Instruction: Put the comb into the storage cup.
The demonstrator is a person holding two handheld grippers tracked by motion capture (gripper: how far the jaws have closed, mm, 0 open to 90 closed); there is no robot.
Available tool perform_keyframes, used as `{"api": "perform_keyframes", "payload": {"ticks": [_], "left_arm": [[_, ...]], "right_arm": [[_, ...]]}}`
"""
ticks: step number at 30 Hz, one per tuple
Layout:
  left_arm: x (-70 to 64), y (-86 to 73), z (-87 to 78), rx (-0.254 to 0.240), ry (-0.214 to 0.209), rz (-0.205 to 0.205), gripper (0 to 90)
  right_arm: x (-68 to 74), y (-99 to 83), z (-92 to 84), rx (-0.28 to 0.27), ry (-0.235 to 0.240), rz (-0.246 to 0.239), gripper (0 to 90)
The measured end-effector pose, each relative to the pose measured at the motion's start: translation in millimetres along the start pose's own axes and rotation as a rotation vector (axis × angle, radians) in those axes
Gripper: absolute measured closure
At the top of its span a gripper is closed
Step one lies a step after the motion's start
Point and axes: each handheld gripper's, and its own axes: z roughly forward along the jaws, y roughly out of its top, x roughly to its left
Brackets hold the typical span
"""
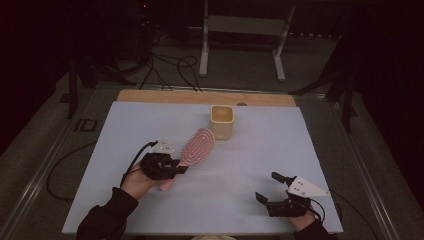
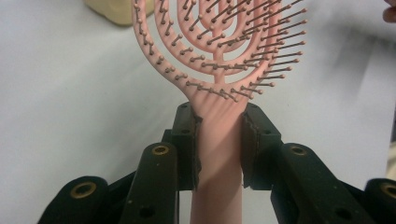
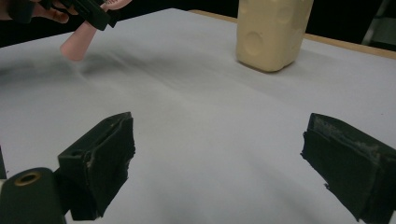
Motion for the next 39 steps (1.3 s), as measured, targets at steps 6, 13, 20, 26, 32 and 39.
{"api": "perform_keyframes", "payload": {"ticks": [6, 13, 20, 26, 32, 39], "left_arm": [[-2.1, -1.9, 0.2, -0.063, 0.007, -0.002, 71.4], [-7.3, -9.9, -1.6, -0.122, 0.030, -0.001, 71.4], [-12.2, -21.6, -8.8, -0.197, 0.046, 0.004, 71.4], [-15.2, -27.9, -14.8, -0.249, 0.074, 0.008, 71.3], [-17.3, -33.6, -14.6, -0.273, 0.083, 0.014, 71.3], [-19.7, -34.2, -10.4, -0.281, 0.092, 0.016, 71.3]], "right_arm": [[0.1, 0.2, -0.3, -0.004, -0.002, 0.002, 8.8], [0.2, 0.7, -0.7, -0.003, -0.002, 0.001, 8.7], [0.1, 0.6, -0.3, -0.002, 0.001, 0.008, 8.7], [0.1, 0.7, 0.4, 0.002, 0.002, 0.007, 8.7], [0.6, 1.6, 0.1, 0.003, -0.001, 0.004, 8.8], [4.3, 8.2, -2.4, -0.012, -0.035, 0.000, 8.7]]}}
